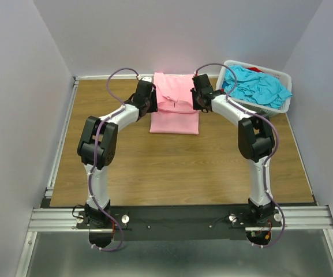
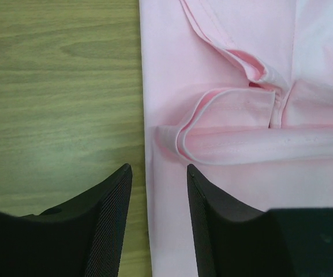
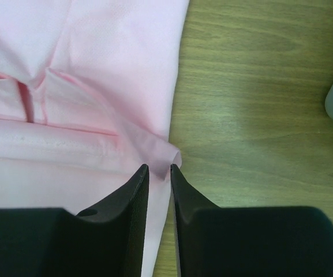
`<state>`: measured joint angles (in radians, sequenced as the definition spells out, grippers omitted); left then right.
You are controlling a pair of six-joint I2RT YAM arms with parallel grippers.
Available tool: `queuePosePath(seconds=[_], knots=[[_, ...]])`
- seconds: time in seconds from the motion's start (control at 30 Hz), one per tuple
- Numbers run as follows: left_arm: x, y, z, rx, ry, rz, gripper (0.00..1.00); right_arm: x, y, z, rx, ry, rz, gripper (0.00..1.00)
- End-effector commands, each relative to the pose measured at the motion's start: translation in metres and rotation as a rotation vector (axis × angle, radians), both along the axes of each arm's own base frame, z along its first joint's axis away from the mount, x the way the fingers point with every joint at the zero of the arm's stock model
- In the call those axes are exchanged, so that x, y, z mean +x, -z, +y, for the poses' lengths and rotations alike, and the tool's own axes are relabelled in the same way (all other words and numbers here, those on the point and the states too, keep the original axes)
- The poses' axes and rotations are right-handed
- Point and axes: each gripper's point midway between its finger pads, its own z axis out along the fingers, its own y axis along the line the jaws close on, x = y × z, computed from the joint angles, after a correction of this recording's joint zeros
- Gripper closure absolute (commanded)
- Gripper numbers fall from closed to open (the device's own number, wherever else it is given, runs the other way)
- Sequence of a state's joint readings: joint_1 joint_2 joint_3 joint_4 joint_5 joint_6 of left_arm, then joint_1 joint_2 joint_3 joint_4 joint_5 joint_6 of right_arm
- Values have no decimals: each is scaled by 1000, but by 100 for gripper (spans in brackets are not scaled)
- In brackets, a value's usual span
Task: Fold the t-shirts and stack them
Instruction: Fold the tshirt
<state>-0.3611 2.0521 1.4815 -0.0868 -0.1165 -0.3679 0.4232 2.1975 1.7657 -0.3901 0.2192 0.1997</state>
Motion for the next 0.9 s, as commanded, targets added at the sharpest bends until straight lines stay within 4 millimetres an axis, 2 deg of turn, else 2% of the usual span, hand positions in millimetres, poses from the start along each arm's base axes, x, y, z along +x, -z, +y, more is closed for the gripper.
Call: queuePosePath(seconds=[0.0, 0.13, 0.17, 0.2, 0.3, 0.37, 0.4, 0.47, 0.5, 0.6, 0.63, 0.67, 0.7, 0.73, 0.77, 0.83, 0.87], knots=[[-11, -45, 0, -55, -22, -77, 49, 1, -49, 9, 89, -38, -77, 72], [-41, -34, -13, -97, 26, -21, 52, -17, -47, 26, 185, -97, -33, 73], [-50, -24, -13, -109, 29, 11, 60, -23, -44, 32, 209, -118, -20, 74], [-58, -20, -22, -129, 61, 34, 64, -28, -42, 38, 235, -139, -5, 76], [-73, 3, -29, -150, 91, 104, 75, -40, -28, 54, 281, -185, 36, 80], [-80, 16, -36, -150, 116, 144, 79, -43, -20, 62, 305, -201, 56, 80], [-82, 21, -36, -147, 118, 165, 80, -44, -10, 63, 305, -202, 74, 80], [-82, 31, -39, -142, 129, 193, 80, -42, -3, 66, 312, -202, 84, 80], [-83, 35, -38, -138, 129, 207, 80, -41, 8, 68, 312, -204, 103, 80], [-85, 45, -38, -131, 125, 230, 80, -24, 9, 72, 301, -198, 77, 80], [-86, 48, -38, -131, 126, 239, 80, -20, 21, 70, 287, -183, 86, 80], [-89, 54, -36, -126, 121, 256, 80, -5, 11, 70, 280, -169, 45, 80], [-91, 58, -36, -123, 117, 268, 80, 1, 12, 70, 278, -165, 36, 80], [-94, 64, -35, -118, 119, 285, 80, 7, 26, 70, 267, -163, 48, 80], [-97, 66, -34, -116, 119, 294, 80, 20, 16, 70, 281, -162, 16, 80], [-103, 70, -31, -111, 116, 310, 80, 32, 16, 69, 285, -151, 0, 79], [-105, 72, -30, -109, 112, 319, 80, 45, 17, 66, 283, -133, -20, 77]])
